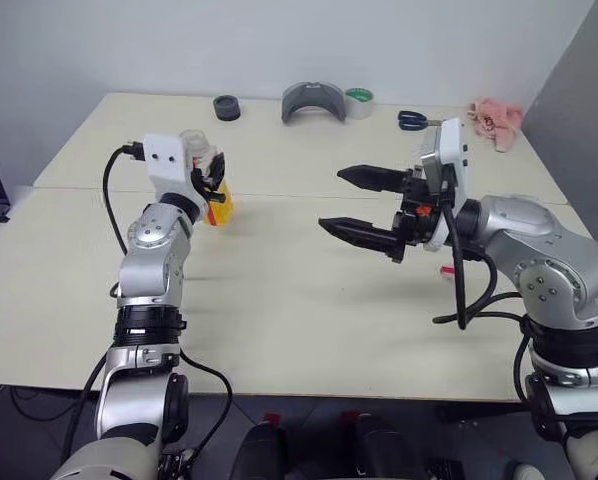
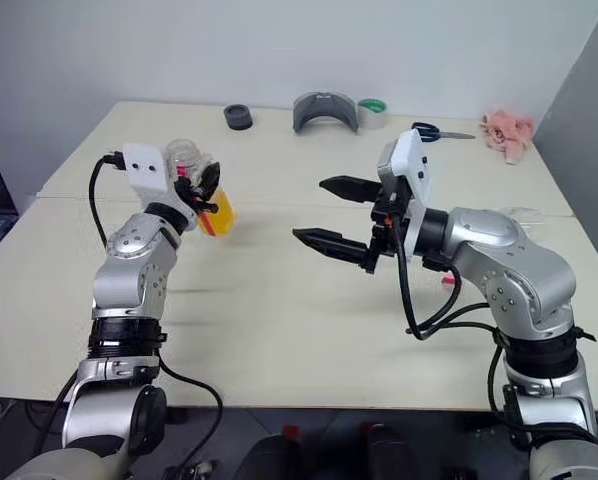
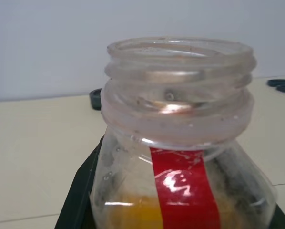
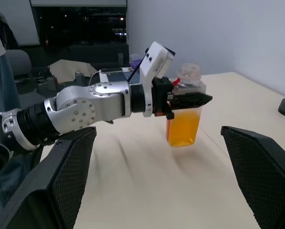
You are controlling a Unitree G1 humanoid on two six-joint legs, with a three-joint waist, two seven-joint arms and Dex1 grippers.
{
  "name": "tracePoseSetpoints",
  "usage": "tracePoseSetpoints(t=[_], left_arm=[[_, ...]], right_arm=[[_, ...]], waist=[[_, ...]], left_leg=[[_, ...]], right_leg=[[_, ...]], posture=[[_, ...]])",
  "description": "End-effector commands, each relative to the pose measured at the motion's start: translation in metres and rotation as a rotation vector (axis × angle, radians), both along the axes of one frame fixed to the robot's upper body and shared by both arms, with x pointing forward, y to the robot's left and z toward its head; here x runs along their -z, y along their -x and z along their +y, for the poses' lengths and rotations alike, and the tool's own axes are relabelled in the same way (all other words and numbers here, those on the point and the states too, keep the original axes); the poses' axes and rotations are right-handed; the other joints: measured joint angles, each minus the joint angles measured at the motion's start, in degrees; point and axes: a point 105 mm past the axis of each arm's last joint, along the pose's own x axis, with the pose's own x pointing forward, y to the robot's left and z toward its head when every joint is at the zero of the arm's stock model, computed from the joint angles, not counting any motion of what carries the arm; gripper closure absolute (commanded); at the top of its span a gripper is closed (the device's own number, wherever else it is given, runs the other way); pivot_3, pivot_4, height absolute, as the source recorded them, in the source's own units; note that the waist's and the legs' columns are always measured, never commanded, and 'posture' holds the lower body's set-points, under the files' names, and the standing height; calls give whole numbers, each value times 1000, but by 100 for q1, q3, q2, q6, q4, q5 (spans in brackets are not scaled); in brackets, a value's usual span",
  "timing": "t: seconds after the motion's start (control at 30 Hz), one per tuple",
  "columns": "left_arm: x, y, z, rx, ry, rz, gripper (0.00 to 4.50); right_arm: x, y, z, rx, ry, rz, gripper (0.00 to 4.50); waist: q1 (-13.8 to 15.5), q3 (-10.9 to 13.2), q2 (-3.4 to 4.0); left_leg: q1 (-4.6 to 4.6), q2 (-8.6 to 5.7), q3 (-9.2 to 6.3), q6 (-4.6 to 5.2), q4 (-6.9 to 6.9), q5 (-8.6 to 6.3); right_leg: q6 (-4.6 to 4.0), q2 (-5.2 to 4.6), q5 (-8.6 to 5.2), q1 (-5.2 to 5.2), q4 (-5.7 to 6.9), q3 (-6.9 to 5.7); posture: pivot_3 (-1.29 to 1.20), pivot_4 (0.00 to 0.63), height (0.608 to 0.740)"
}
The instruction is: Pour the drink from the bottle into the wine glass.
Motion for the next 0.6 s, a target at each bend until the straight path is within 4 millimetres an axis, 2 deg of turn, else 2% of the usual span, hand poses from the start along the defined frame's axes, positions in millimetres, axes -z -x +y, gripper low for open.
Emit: tracePoseSetpoints(t=[0.03, 0.37, 0.6], left_arm=[[-10, -2, 5, -38, 5, -57, 2631], [9, -7, 3, -49, -3, -14, 2631], [11, -6, 2, -42, -2, -10, 634]], right_arm=[[-10, 3, 2, -13, -10, -50, 24], [-10, 2, 3, 0, -15, -46, 24], [-11, 1, 3, 8, -17, -49, 0]], waist=[[0, 0, 0], [0, 0, 0], [-1, 0, 0]], left_leg=[[0, 0, 0, 0, 0, 0], [-1, -1, 0, 0, 0, 0], [-1, -1, 0, 0, 0, 0]], right_leg=[[0, -1, 0, 0, 0, -1], [0, -1, 0, 0, 2, -2], [0, -1, 0, 0, 3, -3]], posture=[[0, 150, 740], [0, 150, 740], [0, 150, 740]])
